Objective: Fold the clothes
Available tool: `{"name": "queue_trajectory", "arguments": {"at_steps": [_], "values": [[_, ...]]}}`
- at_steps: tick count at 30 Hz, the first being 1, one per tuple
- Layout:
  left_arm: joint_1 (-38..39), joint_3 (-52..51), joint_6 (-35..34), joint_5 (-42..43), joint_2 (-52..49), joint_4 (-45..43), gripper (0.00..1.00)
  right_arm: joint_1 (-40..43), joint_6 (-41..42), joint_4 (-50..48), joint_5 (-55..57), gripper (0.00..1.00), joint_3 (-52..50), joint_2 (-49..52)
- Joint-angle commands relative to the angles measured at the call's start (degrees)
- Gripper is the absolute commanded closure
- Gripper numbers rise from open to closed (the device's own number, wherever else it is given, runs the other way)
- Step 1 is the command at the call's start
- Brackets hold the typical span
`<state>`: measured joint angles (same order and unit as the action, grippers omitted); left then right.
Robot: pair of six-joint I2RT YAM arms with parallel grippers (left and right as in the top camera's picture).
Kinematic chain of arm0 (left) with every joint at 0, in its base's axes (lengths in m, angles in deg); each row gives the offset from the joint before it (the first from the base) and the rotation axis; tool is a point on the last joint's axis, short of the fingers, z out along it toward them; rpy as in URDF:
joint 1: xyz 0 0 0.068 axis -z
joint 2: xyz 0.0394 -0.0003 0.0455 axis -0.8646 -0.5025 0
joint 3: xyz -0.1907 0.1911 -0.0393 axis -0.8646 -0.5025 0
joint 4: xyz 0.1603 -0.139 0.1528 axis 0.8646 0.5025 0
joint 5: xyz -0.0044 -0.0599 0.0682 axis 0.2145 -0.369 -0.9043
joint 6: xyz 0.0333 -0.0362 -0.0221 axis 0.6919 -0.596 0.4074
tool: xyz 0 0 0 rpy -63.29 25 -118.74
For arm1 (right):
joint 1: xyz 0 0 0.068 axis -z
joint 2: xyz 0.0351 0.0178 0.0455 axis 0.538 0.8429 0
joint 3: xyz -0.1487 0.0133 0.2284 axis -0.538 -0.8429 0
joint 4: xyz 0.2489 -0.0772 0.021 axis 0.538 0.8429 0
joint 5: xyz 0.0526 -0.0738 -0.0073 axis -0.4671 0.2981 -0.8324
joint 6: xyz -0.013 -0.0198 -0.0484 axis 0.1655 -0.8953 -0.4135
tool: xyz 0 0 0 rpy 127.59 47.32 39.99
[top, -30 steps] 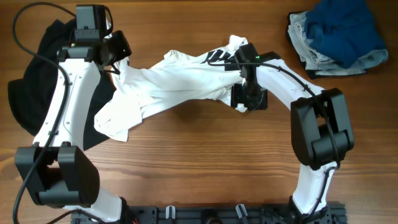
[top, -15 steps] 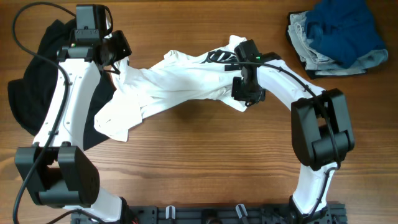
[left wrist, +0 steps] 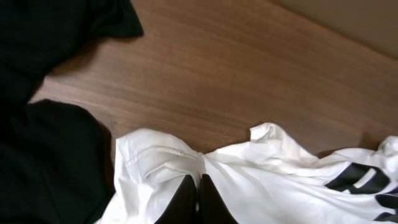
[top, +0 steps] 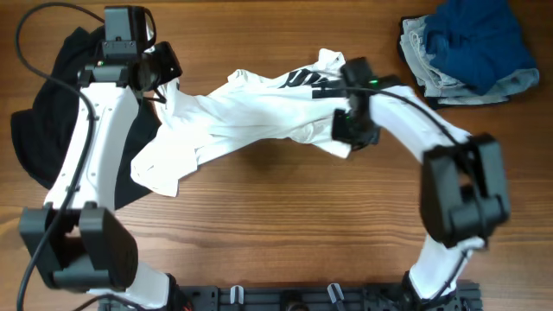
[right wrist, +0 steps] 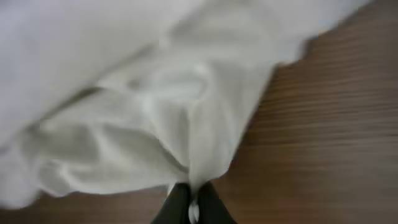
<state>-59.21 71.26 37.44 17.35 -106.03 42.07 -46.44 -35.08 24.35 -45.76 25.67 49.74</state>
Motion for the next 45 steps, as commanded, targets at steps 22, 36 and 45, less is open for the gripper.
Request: {"name": "queue_trajectory", "arguments": {"at_steps": [22,36,45], "values": [[-0.2,1.6,3.1,0.5,39.1,-13.8,0.96,28.5,-8.3,4.2,-1.9,0.96,16.8,-49.7],[-0.1,1.6,3.3,1.9,54.8,-16.8,0.96,35.1,-11.6,12.7,2.4,0.96,36.1,-53.8],[-0.1,2.4,6.0,-2.9,63.4,-14.5,0.96,35.1,-13.7,18.2,2.9,0.96,51.3,-53.8]]}}
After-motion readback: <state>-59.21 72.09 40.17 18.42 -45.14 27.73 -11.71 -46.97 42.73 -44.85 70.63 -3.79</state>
